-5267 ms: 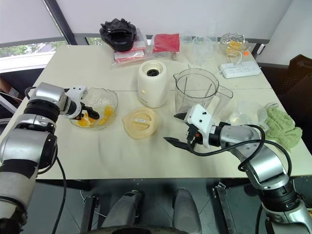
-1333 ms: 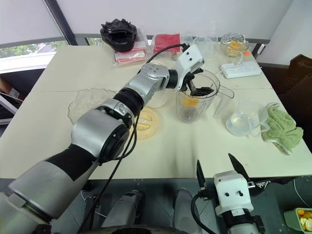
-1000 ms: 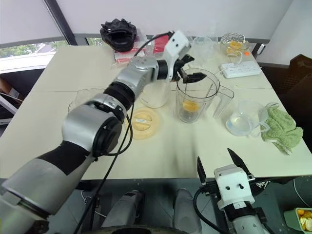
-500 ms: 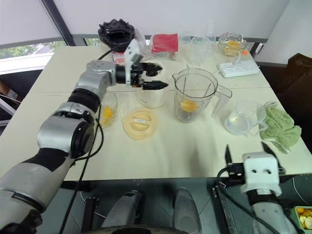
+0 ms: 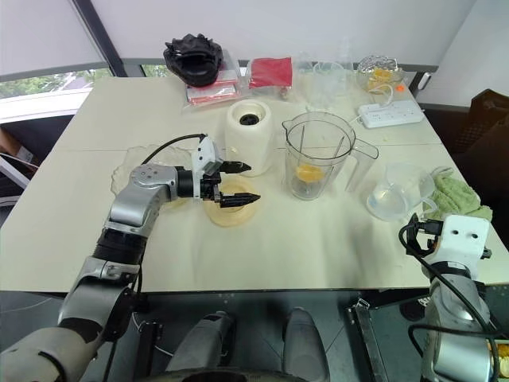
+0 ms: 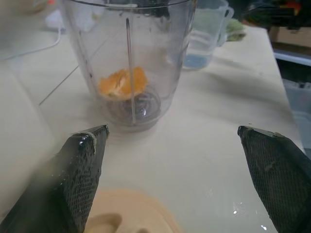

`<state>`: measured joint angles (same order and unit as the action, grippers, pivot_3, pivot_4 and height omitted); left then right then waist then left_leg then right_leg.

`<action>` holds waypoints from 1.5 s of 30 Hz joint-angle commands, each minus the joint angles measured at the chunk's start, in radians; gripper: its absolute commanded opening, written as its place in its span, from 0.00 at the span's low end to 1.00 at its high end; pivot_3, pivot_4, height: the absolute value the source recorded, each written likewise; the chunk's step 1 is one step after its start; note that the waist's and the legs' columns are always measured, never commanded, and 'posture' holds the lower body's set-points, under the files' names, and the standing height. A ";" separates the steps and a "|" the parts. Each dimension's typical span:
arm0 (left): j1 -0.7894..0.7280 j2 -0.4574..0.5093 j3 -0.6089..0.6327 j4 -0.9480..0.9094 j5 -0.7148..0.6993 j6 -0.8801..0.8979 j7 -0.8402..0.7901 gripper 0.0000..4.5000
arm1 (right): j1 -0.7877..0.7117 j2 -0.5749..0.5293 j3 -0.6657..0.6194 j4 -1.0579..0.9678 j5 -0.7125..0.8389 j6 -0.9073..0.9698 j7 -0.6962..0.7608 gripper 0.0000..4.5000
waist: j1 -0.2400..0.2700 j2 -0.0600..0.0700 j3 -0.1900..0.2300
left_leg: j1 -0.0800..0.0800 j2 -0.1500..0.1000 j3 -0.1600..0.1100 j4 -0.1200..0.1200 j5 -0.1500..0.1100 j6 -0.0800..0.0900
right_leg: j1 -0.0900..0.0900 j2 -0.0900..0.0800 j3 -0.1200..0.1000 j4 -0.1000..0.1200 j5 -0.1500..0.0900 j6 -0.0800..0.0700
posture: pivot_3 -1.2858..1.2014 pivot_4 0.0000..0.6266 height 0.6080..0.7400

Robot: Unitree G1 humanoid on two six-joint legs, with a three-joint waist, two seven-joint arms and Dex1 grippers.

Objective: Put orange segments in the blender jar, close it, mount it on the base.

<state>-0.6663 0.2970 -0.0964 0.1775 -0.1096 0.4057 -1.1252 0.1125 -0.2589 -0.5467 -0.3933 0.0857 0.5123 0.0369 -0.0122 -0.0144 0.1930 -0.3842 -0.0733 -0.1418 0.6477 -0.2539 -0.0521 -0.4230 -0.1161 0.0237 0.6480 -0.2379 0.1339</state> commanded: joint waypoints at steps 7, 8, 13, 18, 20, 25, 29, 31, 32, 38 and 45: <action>0.005 0.037 -0.015 -0.064 -0.042 0.013 0.061 0.99 | -0.111 -0.004 -0.042 0.177 0.031 -0.102 -0.085 1.00 | -0.005 0.001 -0.001 | 0.000 0.000 0.001 -0.001 0.000 0.000 | 0.000 0.000 0.000 0.000 0.000 0.000 | 0.52 0.24 1.00; 0.005 0.041 -0.017 -0.063 -0.043 0.012 0.067 0.99 | -0.119 -0.005 -0.041 0.193 0.034 -0.110 -0.090 1.00 | -0.006 0.001 -0.001 | 0.000 0.000 0.001 -0.001 0.000 0.000 | 0.000 0.000 0.000 0.000 0.000 0.000 | 0.52 0.24 1.00; 0.003 0.052 -0.028 -0.067 -0.053 0.009 0.080 0.99 | -0.158 -0.005 -0.044 0.249 0.059 -0.131 -0.110 1.00 | -0.006 0.001 -0.001 | 0.001 0.000 0.001 -0.001 0.000 0.000 | 0.000 0.000 0.001 0.000 0.000 0.000 | 0.52 0.24 1.00; -0.003 0.060 -0.037 -0.068 -0.059 0.009 0.094 0.99 | -0.184 -0.016 -0.038 0.289 0.071 -0.145 -0.119 1.00 | -0.006 0.001 -0.001 | 0.001 0.000 0.001 -0.001 0.000 0.000 | 0.000 0.000 0.001 0.000 0.000 0.000 | 0.52 0.24 1.00; -0.003 0.063 -0.038 -0.068 -0.062 0.008 0.096 0.99 | -0.190 -0.020 -0.036 0.301 0.072 -0.150 -0.123 1.00 | -0.006 0.001 -0.001 | 0.001 0.000 0.001 -0.001 0.000 0.000 | 0.000 0.000 0.001 0.000 0.000 0.000 | 0.52 0.24 1.00; -0.005 0.067 -0.043 -0.063 -0.064 0.002 0.104 0.99 | -0.209 -0.034 -0.029 0.342 0.062 -0.175 -0.136 1.00 | -0.007 0.001 -0.001 | 0.001 0.000 0.001 -0.001 0.000 0.000 | 0.000 0.000 0.001 0.000 0.000 0.000 | 0.52 0.24 1.00; -0.003 0.070 -0.046 -0.066 -0.067 -0.002 0.108 0.99 | -0.248 -0.048 -0.029 0.394 0.063 -0.198 -0.154 1.00 | -0.008 0.001 -0.001 | 0.001 0.000 0.001 -0.001 0.000 0.000 | 0.000 0.000 0.001 -0.001 0.000 0.000 | 0.52 0.24 1.00; -0.003 0.071 -0.048 -0.065 -0.068 -0.005 0.110 0.99 | -0.274 -0.061 -0.024 0.430 0.060 -0.209 -0.158 1.00 | -0.007 0.001 -0.001 | 0.001 0.000 0.001 -0.001 0.000 0.000 | 0.000 0.000 0.001 -0.001 0.000 0.000 | 0.52 0.24 1.00; -0.004 0.072 -0.049 -0.065 -0.068 -0.006 0.112 0.99 | -0.287 -0.068 -0.021 0.448 0.058 -0.215 -0.160 1.00 | -0.008 0.001 -0.001 | 0.001 0.000 0.001 -0.001 0.000 0.000 | 0.000 0.000 0.001 -0.001 0.000 0.000 | 0.52 0.24 1.00; -0.007 0.078 -0.049 -0.065 -0.066 -0.015 0.121 0.99 | -0.355 -0.093 -0.006 0.558 0.051 -0.256 -0.177 1.00 | -0.010 0.001 -0.001 | 0.001 0.000 0.002 -0.001 0.000 0.000 | 0.000 0.000 0.001 -0.001 0.000 0.000 | 0.52 0.24 1.00; -0.007 0.084 -0.050 -0.072 -0.063 -0.019 0.138 1.00 | -0.382 -0.098 0.015 0.624 0.046 -0.293 -0.180 0.88 | -0.012 0.002 -0.001 | 0.001 0.000 0.002 -0.001 0.000 0.000 | 0.000 0.000 0.001 -0.001 0.000 0.000 | 0.52 0.24 1.00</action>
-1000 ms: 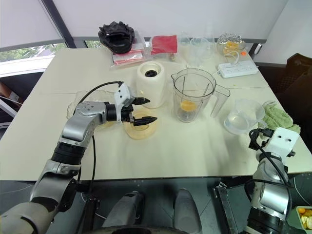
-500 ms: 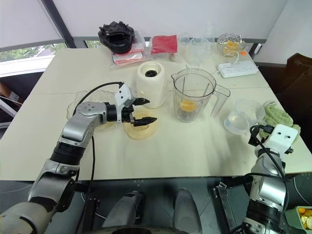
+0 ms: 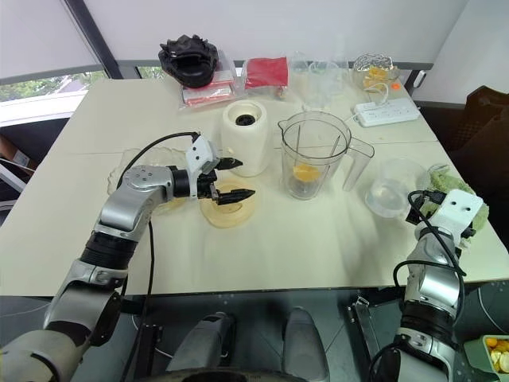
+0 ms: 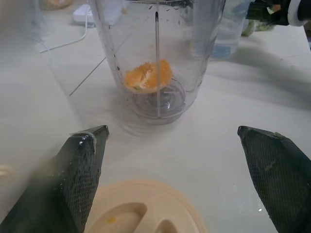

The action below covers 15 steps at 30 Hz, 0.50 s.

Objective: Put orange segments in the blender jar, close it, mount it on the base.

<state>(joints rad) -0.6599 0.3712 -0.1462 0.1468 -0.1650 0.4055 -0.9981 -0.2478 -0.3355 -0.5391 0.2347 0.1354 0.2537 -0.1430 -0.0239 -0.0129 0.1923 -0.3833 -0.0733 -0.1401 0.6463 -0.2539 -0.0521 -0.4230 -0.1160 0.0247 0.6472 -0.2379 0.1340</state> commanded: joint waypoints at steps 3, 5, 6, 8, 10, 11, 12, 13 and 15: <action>-0.015 0.010 -0.001 -0.040 -0.006 -0.021 0.016 1.00 | -0.029 -0.022 0.016 0.010 -0.002 -0.046 0.001 0.57 | 0.000 0.000 0.000 | 0.000 0.000 0.000 0.000 0.000 0.000 | 0.000 0.000 0.000 0.000 0.000 0.000 | 0.52 0.24 1.00; -0.015 0.011 -0.002 -0.040 -0.006 -0.022 0.018 1.00 | -0.033 -0.024 0.021 0.017 -0.001 -0.051 -0.001 0.34 | 0.002 0.000 0.000 | 0.000 0.000 0.000 0.000 0.000 0.000 | 0.000 0.000 0.000 0.000 0.000 0.000 | 0.52 0.24 1.00; -0.015 0.011 -0.003 -0.039 -0.006 -0.023 0.019 1.00 | -0.034 -0.024 0.023 0.020 0.000 -0.053 -0.001 0.25 | 0.003 0.000 0.000 | 0.000 0.000 0.000 0.000 0.000 0.000 | 0.000 0.000 0.000 0.000 0.000 0.000 | 0.52 0.24 1.00; -0.016 0.012 -0.004 -0.039 -0.005 -0.026 0.020 1.00 | -0.033 -0.023 0.027 0.021 0.000 -0.058 -0.001 0.01 | 0.004 0.000 0.000 | 0.000 0.000 0.000 0.000 0.000 0.000 | 0.000 0.000 0.000 -0.001 0.000 0.000 | 0.52 0.24 1.00; -0.018 0.013 -0.005 -0.037 -0.005 -0.027 0.021 1.00 | -0.033 -0.022 0.029 0.023 0.004 -0.061 -0.001 0.00 | 0.007 0.000 0.000 | 0.000 0.000 0.000 0.000 0.000 0.000 | 0.001 0.000 0.000 -0.002 0.000 0.000 | 0.52 0.24 1.00; -0.019 0.013 -0.006 -0.037 -0.005 -0.028 0.021 1.00 | -0.032 -0.021 0.029 0.024 0.006 -0.062 -0.002 0.00 | 0.009 0.000 0.000 | 0.000 0.000 -0.001 0.000 0.000 0.000 | 0.001 0.000 0.000 -0.002 0.000 0.000 | 0.52 0.24 1.00; -0.020 0.013 -0.006 -0.036 -0.005 -0.029 0.021 1.00 | -0.032 -0.020 0.030 0.026 0.007 -0.063 -0.003 0.00 | 0.007 0.000 0.000 | 0.000 0.000 -0.001 0.000 0.000 0.000 | 0.001 0.000 0.000 -0.002 0.000 0.000 | 0.52 0.24 1.00; -0.020 0.014 -0.007 -0.036 -0.005 -0.029 0.021 1.00 | -0.031 -0.019 0.030 0.025 0.008 -0.063 -0.004 0.00 | 0.006 0.000 0.000 | -0.001 0.000 0.000 0.000 0.000 0.000 | 0.001 0.000 0.000 -0.002 0.000 0.000 | 0.52 0.24 1.00; -0.021 0.016 -0.008 -0.035 -0.004 -0.032 0.021 1.00 | -0.020 -0.009 0.027 0.010 0.016 -0.065 -0.007 0.00 | 0.005 0.000 0.000 | 0.000 0.000 0.000 0.000 0.000 0.000 | 0.001 0.000 0.000 -0.002 0.000 0.000 | 0.52 0.24 1.00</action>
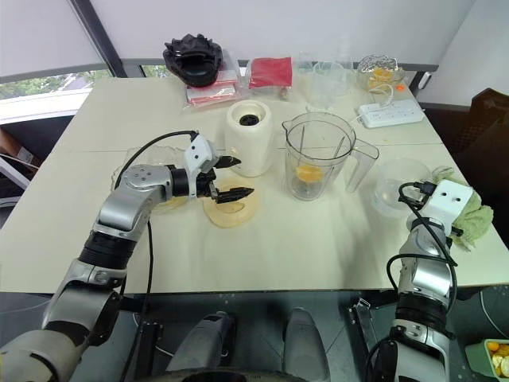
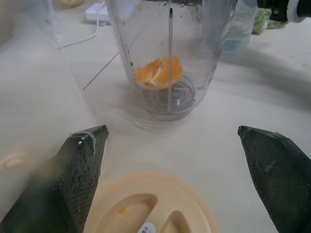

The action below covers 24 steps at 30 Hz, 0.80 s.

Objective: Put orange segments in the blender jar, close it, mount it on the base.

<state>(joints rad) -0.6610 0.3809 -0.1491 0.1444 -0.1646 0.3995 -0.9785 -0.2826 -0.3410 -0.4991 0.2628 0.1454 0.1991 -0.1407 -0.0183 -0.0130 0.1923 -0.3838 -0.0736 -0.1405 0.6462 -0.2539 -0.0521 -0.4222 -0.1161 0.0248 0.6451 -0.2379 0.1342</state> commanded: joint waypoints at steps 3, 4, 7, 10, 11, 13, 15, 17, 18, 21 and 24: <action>-0.025 0.008 -0.007 -0.027 -0.004 -0.033 0.001 1.00 | 0.035 0.024 -0.022 -0.062 0.024 -0.018 -0.027 0.00 | 0.000 0.000 0.000 | 0.000 0.000 0.000 0.000 0.000 0.000 | 0.000 0.000 0.000 0.000 0.000 0.000 | 0.52 0.24 1.00; -0.026 0.009 -0.007 -0.025 -0.004 -0.035 0.002 1.00 | 0.040 0.031 -0.023 -0.076 0.030 -0.021 -0.032 0.00 | 0.000 0.000 0.000 | 0.000 0.000 0.000 0.000 0.000 0.000 | 0.000 0.000 0.000 0.000 0.000 0.000 | 0.52 0.24 1.00; -0.029 0.009 -0.010 -0.023 -0.006 -0.038 0.003 1.00 | 0.052 0.059 -0.035 -0.124 0.045 -0.049 -0.059 0.00 | 0.000 0.000 0.000 | 0.000 0.000 0.000 0.000 0.000 0.000 | 0.000 0.000 0.000 0.000 0.000 0.000 | 0.52 0.24 1.00; -0.029 0.008 -0.013 -0.021 -0.008 -0.038 0.006 1.00 | 0.058 0.092 -0.050 -0.178 0.063 -0.085 -0.085 0.00 | 0.000 0.000 0.000 | 0.000 0.000 0.000 0.000 0.000 0.000 | 0.000 0.000 0.000 0.000 0.000 0.000 | 0.52 0.24 1.00; -0.030 0.006 -0.014 -0.020 -0.009 -0.038 0.006 1.00 | 0.059 0.106 -0.053 -0.201 0.071 -0.092 -0.093 0.00 | 0.000 0.001 0.000 | 0.000 0.000 0.000 0.000 0.000 0.000 | 0.000 0.000 0.000 0.000 0.000 0.000 | 0.52 0.24 1.00; -0.031 0.005 -0.015 -0.019 -0.010 -0.038 0.007 1.00 | 0.061 0.124 -0.054 -0.239 0.083 -0.096 -0.105 0.00 | -0.002 0.001 0.001 | 0.000 0.000 0.000 -0.001 0.000 0.000 | -0.001 0.000 0.000 0.000 0.000 0.000 | 0.52 0.24 1.00; -0.034 0.003 -0.017 -0.016 -0.011 -0.038 0.006 1.00 | 0.059 0.136 -0.052 -0.272 0.093 -0.100 -0.110 0.00 | -0.004 0.002 0.001 | 0.000 0.000 0.000 -0.001 0.000 0.000 | -0.001 0.000 0.000 0.000 0.000 0.000 | 0.52 0.24 1.00; -0.034 0.002 -0.019 -0.017 -0.011 -0.036 0.005 1.00 | 0.058 0.142 -0.051 -0.304 0.104 -0.095 -0.112 0.00 | -0.003 0.002 0.001 | 0.000 0.000 0.000 -0.001 0.000 0.000 | -0.001 0.000 0.000 0.000 0.000 0.000 | 0.52 0.24 1.00; -0.036 0.002 -0.019 -0.015 -0.012 -0.037 0.004 1.00 | 0.057 0.144 -0.050 -0.316 0.106 -0.091 -0.115 0.00 | -0.003 0.002 0.001 | 0.000 0.000 0.000 -0.001 0.000 0.000 | -0.002 0.000 0.000 0.000 0.000 0.000 | 0.52 0.24 1.00; -0.037 0.001 -0.023 -0.017 -0.014 -0.034 0.000 1.00 | 0.051 0.128 -0.053 -0.374 0.113 -0.067 -0.121 0.00 | -0.002 0.003 0.001 | 0.000 0.000 0.000 -0.001 0.000 0.000 | -0.002 0.000 0.000 0.000 0.000 0.000 | 0.52 0.24 1.00; -0.038 0.000 -0.025 -0.018 -0.015 -0.033 -0.005 1.00 | 0.038 0.096 -0.059 -0.419 0.112 -0.026 -0.130 0.00 | -0.002 0.003 0.001 | -0.001 0.000 0.000 -0.001 0.000 0.000 | -0.002 0.000 0.000 0.000 0.000 0.000 | 0.52 0.24 1.00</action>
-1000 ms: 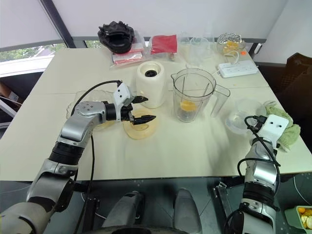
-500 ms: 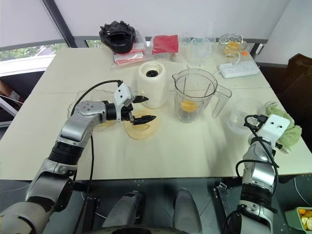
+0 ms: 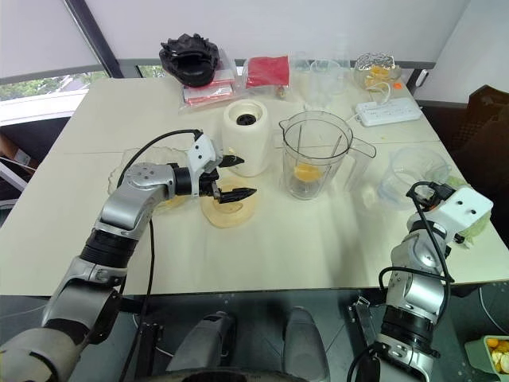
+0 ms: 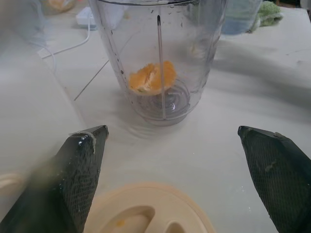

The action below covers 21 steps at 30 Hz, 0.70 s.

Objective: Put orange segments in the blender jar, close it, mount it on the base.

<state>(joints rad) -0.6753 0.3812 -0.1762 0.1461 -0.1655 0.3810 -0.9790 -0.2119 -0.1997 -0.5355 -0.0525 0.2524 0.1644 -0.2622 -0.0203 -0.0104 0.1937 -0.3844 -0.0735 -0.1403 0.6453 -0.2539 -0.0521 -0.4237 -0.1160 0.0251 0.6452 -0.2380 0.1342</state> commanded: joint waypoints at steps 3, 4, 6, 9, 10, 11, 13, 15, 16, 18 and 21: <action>-0.023 0.000 0.001 -0.021 -0.015 -0.014 -0.007 1.00 | -0.055 -0.086 -0.030 -0.140 0.015 0.049 -0.002 0.00 | 0.000 0.000 0.000 | 0.000 0.000 0.000 0.000 0.000 0.000 | 0.000 0.000 0.000 0.000 0.000 0.000 | 0.52 0.24 1.00; -0.023 -0.001 0.000 -0.022 -0.015 -0.014 -0.007 1.00 | -0.067 -0.111 -0.028 -0.153 0.013 0.072 0.004 0.00 | 0.000 0.001 0.000 | 0.000 0.000 0.000 0.000 0.000 0.000 | 0.000 0.000 0.000 0.000 0.000 0.000 | 0.52 0.24 1.00; -0.021 -0.004 -0.002 -0.023 -0.016 -0.013 -0.005 1.00 | -0.095 -0.169 -0.017 -0.172 0.006 0.115 0.025 0.00 | 0.000 0.001 0.001 | -0.001 0.000 0.000 0.000 0.000 0.000 | 0.000 0.000 0.000 0.000 0.000 0.000 | 0.52 0.24 1.00; -0.016 -0.012 0.000 -0.032 -0.027 -0.004 -0.002 1.00 | -0.138 -0.236 0.002 -0.190 0.014 0.184 0.061 0.00 | -0.001 0.001 0.001 | -0.001 0.000 0.000 0.000 0.000 0.000 | -0.001 0.000 0.000 0.000 0.000 0.000 | 0.52 0.24 1.00; -0.015 -0.014 0.001 -0.036 -0.031 0.000 0.000 1.00 | -0.151 -0.252 0.006 -0.193 0.016 0.202 0.071 0.00 | 0.000 0.001 0.001 | -0.001 0.000 0.000 0.000 0.000 0.000 | -0.001 0.000 0.000 0.000 0.000 0.000 | 0.52 0.24 1.00; -0.013 -0.017 0.003 -0.040 -0.034 0.005 0.006 1.00 | -0.169 -0.269 0.009 -0.197 0.020 0.223 0.082 0.00 | 0.000 0.001 0.001 | -0.001 0.000 0.000 0.000 0.000 0.000 | -0.001 0.000 0.000 0.000 0.000 0.000 | 0.52 0.24 1.00; -0.011 -0.024 0.014 -0.044 -0.042 0.016 0.022 1.00 | -0.205 -0.299 0.013 -0.201 0.031 0.258 0.107 0.00 | 0.000 0.001 0.001 | -0.001 0.000 0.000 0.000 0.000 0.000 | -0.001 0.000 0.000 0.000 0.000 0.000 | 0.52 0.24 1.00; -0.007 -0.038 0.034 -0.046 -0.052 0.022 0.053 1.00 | -0.246 -0.342 0.027 -0.197 0.037 0.295 0.148 0.00 | 0.002 0.001 0.001 | -0.002 0.000 0.000 0.000 0.000 0.000 | -0.001 0.000 0.000 -0.001 0.000 0.000 | 0.52 0.24 1.00; -0.004 -0.047 0.046 -0.049 -0.061 0.022 0.067 1.00 | -0.265 -0.363 0.035 -0.193 0.038 0.315 0.167 0.00 | 0.002 0.002 0.001 | -0.002 0.000 0.000 0.000 0.000 0.000 | -0.001 0.000 0.000 -0.001 0.000 0.000 | 0.52 0.24 1.00; 0.009 -0.058 0.068 -0.070 -0.087 0.035 0.086 1.00 | -0.297 -0.405 0.057 -0.180 0.034 0.349 0.205 0.00 | 0.002 0.002 0.001 | -0.003 0.000 0.000 0.000 0.000 0.000 | -0.001 0.000 0.000 -0.002 0.000 0.000 | 0.52 0.24 1.00; 0.032 -0.076 0.107 -0.125 -0.149 0.082 0.111 1.00 | -0.345 -0.465 0.093 -0.149 0.023 0.389 0.266 0.00 | 0.002 0.001 0.001 | -0.003 0.000 0.000 0.000 0.000 0.000 | -0.002 0.000 -0.001 -0.002 0.000 0.000 | 0.52 0.24 1.00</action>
<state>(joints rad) -0.6508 0.3117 -0.1157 0.0842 -0.2657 0.4435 -0.8839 -0.5172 -0.6255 -0.4447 -0.1886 0.2790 0.5518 -0.0292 -0.0184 -0.0089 0.1948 -0.3878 -0.0734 -0.1405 0.6453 -0.2542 -0.0516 -0.4253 -0.1163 0.0244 0.6423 -0.2381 0.1345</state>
